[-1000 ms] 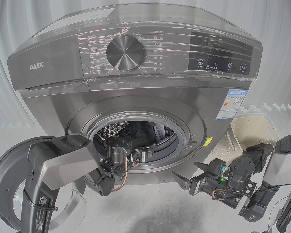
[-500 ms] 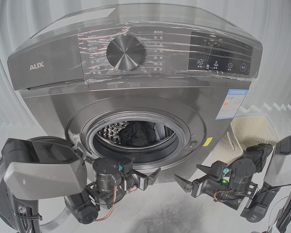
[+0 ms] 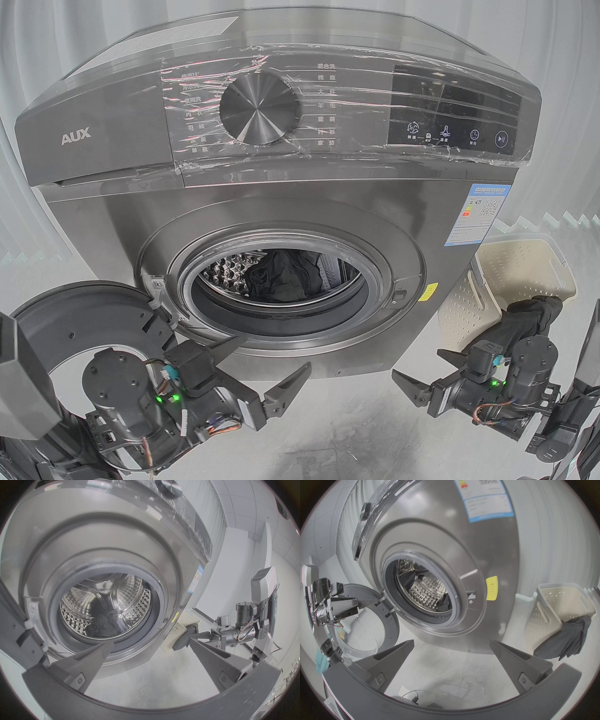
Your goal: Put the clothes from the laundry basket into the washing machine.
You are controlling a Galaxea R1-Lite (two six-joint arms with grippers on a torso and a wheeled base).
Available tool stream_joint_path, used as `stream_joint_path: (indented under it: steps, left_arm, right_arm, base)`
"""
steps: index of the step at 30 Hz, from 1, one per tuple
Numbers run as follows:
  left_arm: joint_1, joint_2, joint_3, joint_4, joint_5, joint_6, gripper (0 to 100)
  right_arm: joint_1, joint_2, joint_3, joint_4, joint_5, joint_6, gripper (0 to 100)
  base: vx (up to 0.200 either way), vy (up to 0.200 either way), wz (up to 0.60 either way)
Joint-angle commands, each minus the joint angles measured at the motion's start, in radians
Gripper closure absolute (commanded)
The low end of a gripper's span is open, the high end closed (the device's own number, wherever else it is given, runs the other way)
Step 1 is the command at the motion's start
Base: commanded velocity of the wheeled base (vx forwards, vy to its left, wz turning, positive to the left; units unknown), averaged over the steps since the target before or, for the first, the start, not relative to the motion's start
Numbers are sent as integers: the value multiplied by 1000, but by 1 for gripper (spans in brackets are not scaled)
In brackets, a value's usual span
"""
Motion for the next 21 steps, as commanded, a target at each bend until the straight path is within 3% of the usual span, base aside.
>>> stream_joint_path:
  steps: [1, 7, 10, 12, 17, 21]
  left_arm:
    - [8, -145, 92, -4, 14, -15, 0]
    - [10, -252, 190, 16, 0, 8, 0]
    - [11, -277, 190, 46, 16, 22, 0]
    - [45, -308, 190, 89, 17, 22, 0]
    - [68, -354, 190, 154, 16, 25, 0]
    - [69, -392, 190, 192, 14, 49, 0]
  right_arm:
    - [-56, -152, 54, 4, -19, -8, 0]
    - [-98, -292, 54, 59, -23, -47, 0]
    - [-110, -356, 54, 151, -40, -47, 0]
    - [-107, -448, 54, 298, -85, -37, 0]
    - [-113, -579, 54, 455, -118, -27, 0]
    - [-152, -691, 54, 548, -122, -37, 0]
  base:
    - [0, 0, 0]
    - [0, 0, 0]
    - [0, 0, 0]
    - [0, 0, 0]
    - [0, 0, 0]
    - [-200, 0, 0]
